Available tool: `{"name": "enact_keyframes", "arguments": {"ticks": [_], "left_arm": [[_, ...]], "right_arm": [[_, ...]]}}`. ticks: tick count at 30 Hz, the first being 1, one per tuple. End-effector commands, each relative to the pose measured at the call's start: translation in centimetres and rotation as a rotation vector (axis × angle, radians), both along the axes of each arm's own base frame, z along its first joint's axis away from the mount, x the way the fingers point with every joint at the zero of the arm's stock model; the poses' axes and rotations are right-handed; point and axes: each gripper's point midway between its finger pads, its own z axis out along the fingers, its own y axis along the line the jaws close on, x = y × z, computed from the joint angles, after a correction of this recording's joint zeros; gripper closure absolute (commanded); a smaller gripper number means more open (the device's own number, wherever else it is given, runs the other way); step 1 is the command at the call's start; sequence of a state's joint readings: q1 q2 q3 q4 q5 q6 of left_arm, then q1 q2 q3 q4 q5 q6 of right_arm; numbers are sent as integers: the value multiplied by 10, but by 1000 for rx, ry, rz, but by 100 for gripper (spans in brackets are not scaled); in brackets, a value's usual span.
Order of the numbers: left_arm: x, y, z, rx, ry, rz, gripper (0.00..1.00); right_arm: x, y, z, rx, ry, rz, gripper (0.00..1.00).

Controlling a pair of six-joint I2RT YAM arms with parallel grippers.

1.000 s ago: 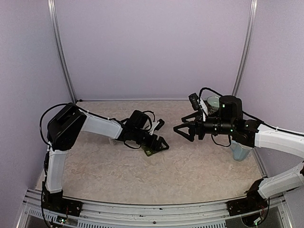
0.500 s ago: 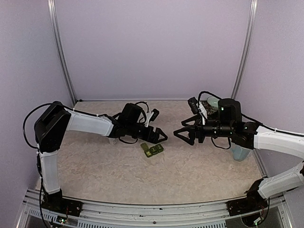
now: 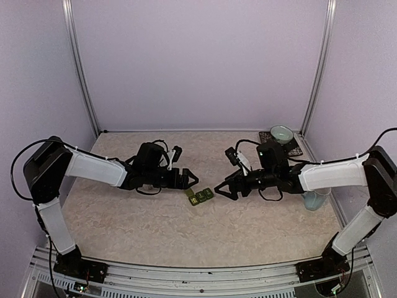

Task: Sort the pills into containers
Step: Pick up the pill container from the center of the board.

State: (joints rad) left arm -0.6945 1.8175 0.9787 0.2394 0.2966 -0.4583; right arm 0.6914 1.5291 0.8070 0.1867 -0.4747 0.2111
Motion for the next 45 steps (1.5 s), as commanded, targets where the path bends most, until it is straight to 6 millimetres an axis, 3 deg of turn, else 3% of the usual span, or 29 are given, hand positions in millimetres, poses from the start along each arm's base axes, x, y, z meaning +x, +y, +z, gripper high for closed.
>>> {"name": "enact_keyframes", "arguments": {"ticks": [1, 5, 9, 14, 19, 26, 34, 40, 45], "left_arm": [[4, 1, 4, -27, -16, 33, 3], [3, 5, -5, -15, 3, 48, 3], [2, 7, -8, -18, 14, 53, 3], [-2, 7, -8, -36, 22, 54, 3], [-5, 9, -8, -40, 24, 50, 3], [-9, 8, -3, -53, 16, 39, 4], [-10, 6, 1, -65, 9, 41, 4], [-11, 3, 1, -64, 10, 39, 4], [-11, 3, 1, -63, 8, 41, 4]], "right_arm": [[21, 14, -3, 39, 21, -8, 12], [20, 27, -7, 18, -80, 128, 10], [32, 29, -21, -75, -218, 203, 5], [26, 32, -41, -35, -275, 350, 3], [30, 31, -45, -26, -366, 436, 1], [33, 35, -78, -76, -335, 517, 0], [41, 38, -102, -101, -305, 509, 0], [45, 40, -115, -116, -301, 512, 0], [47, 44, -115, -128, -308, 524, 0]]}}
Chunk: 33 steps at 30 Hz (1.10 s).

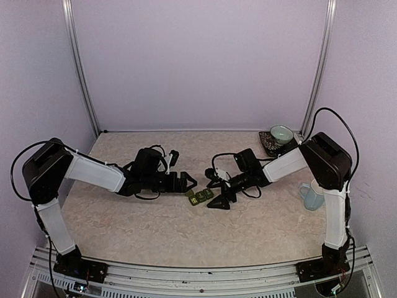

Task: Sort the pills into containers
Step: Pick up the pill container from the center of the board.

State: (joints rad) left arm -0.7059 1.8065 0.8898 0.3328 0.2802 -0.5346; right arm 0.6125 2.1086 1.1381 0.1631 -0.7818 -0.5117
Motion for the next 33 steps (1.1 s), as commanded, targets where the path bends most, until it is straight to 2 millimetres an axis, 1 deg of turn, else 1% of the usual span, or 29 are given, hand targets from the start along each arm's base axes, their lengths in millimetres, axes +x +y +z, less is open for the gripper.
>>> {"name": "enact_keyframes", "arguments": {"ticks": [1, 4, 10, 16, 24, 33], "left_arm": [[0, -3, 13, -26, -28, 0, 4], [0, -3, 12, -24, -28, 1, 4], [-1, -1, 12, -21, -28, 3, 4], [-2, 2, 12, -21, -30, 5, 4], [-3, 4, 14, -26, -34, 9, 4], [-4, 7, 14, -23, -35, 12, 4]], "right_arm": [[5, 5, -1, -10, -16, 12, 0], [1, 8, -8, -33, -12, 30, 0], [-19, 10, -16, -40, -26, 79, 0], [-34, 14, -15, -31, -25, 97, 5], [-36, 12, -18, -30, -22, 77, 16], [-31, 19, -12, 8, -34, 72, 21]]}}
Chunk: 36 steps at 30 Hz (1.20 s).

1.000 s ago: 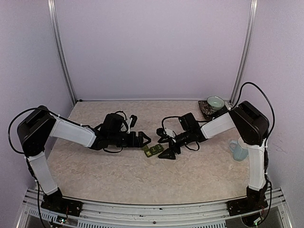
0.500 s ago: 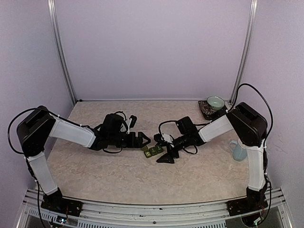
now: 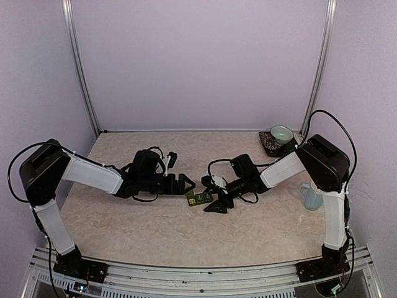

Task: Sort the pills into containers
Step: Pick up the pill container from the center of the board.

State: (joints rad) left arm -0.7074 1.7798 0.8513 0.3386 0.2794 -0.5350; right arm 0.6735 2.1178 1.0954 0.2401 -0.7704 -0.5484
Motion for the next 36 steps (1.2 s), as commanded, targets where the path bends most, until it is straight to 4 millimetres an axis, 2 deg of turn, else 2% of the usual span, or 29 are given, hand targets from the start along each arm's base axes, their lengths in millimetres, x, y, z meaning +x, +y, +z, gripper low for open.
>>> {"name": "enact_keyframes", "arguments": {"ticks": [1, 14, 20, 27, 31, 36], "left_arm": [[4, 1, 15, -27, -38, 12, 4], [6, 0, 16, -30, -37, 13, 4], [6, -1, 18, -33, -38, 6, 4], [7, -4, 19, -38, -41, 2, 4], [8, -6, 19, -45, -42, -5, 4], [9, -6, 15, -47, -29, -7, 4]], "right_arm": [[-5, 4, -3, 1, 22, -1, 22], [0, 20, -8, -7, 31, 8, 28], [-3, 19, -9, -11, 44, 18, 43], [-8, 17, -9, -18, 70, 28, 66], [-14, 17, -3, -8, 82, 34, 67], [-24, 17, 20, 23, 44, 38, 68]]}}
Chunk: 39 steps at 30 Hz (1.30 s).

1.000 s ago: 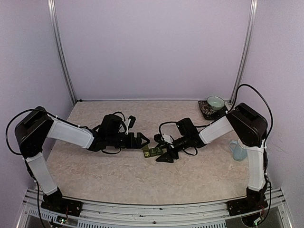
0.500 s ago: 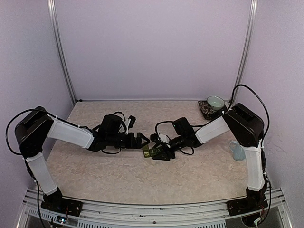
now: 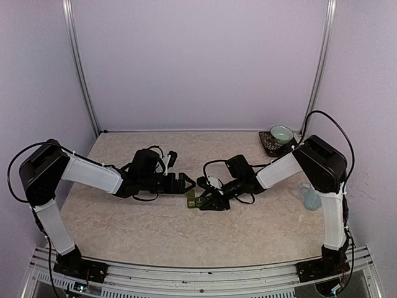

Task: Sort the pills into containers
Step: Pick up the pill container from the center of the board, then close the lid of the pill container.

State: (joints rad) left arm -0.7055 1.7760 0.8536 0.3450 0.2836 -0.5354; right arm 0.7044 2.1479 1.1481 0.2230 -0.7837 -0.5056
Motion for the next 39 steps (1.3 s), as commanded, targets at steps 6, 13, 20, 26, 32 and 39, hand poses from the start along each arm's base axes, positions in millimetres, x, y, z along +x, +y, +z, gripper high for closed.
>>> {"name": "enact_keyframes", "arguments": {"ticks": [6, 13, 20, 26, 32, 39], "left_arm": [[7, -12, 11, -46, -11, -31, 4], [-8, -25, 33, -161, -38, -129, 4], [-29, -33, 56, -249, -66, -232, 4], [-34, -33, 55, -245, -62, -243, 4], [-19, -21, 54, -229, -76, -167, 4], [-18, -22, 55, -226, -80, -160, 4]], "right_arm": [[-34, 3, 46, 59, -37, 43, 69], [-38, 3, 54, 77, -58, 36, 70], [-39, 2, 60, 92, -68, 30, 70], [-39, 2, 72, 112, -88, 33, 71], [-44, 1, 80, 132, -89, 52, 71], [-46, 1, 79, 130, -78, 60, 71]]}}
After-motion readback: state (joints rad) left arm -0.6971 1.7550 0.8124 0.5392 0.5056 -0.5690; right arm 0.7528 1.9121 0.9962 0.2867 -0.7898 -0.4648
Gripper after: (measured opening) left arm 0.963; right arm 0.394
